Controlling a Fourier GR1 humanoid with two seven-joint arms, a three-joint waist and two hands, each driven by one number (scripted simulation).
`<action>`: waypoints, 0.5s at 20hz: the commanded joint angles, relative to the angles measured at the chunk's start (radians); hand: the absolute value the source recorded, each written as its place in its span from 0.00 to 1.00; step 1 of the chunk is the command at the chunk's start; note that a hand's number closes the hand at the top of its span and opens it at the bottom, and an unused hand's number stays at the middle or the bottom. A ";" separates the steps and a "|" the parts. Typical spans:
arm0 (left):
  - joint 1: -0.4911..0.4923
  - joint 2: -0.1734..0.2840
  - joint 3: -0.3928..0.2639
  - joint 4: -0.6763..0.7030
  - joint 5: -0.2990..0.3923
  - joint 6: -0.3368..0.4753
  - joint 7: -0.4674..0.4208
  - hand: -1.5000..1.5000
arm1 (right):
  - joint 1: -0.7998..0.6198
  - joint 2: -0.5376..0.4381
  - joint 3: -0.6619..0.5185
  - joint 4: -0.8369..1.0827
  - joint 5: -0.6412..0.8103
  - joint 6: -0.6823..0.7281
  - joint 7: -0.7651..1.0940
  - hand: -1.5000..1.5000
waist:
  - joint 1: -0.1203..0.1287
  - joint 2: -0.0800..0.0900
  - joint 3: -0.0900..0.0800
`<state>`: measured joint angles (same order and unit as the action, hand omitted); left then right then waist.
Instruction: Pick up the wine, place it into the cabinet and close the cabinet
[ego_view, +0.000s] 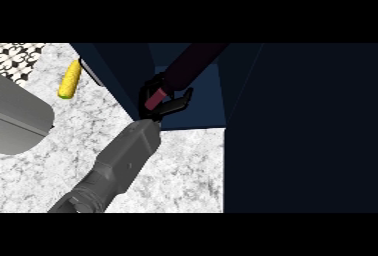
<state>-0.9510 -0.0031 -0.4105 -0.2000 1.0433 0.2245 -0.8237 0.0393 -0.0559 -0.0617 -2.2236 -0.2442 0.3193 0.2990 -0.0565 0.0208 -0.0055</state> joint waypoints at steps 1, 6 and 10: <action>-0.007 0.003 0.049 0.032 0.005 0.022 -0.082 0.00 | 0.002 0.022 0.040 -0.025 0.038 -0.025 0.018 0.00 | 0.025 -0.010 0.004; 0.002 0.033 0.020 -0.020 -0.028 -0.014 -0.093 0.00 | -0.012 -0.019 -0.033 0.021 -0.009 0.010 -0.018 0.00 | 0.041 -0.016 0.005; 0.044 0.034 0.010 -0.053 -0.043 -0.029 -0.119 0.00 | 0.037 -0.021 -0.002 -0.064 -0.004 0.009 0.029 0.00 | 0.042 -0.019 0.005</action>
<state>-0.9330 -0.0019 -0.4318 -0.2483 1.0066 0.1840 -0.8722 0.0528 -0.0600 -0.0582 -2.2576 -0.2303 0.3110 0.3166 -0.0408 0.0247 -0.0142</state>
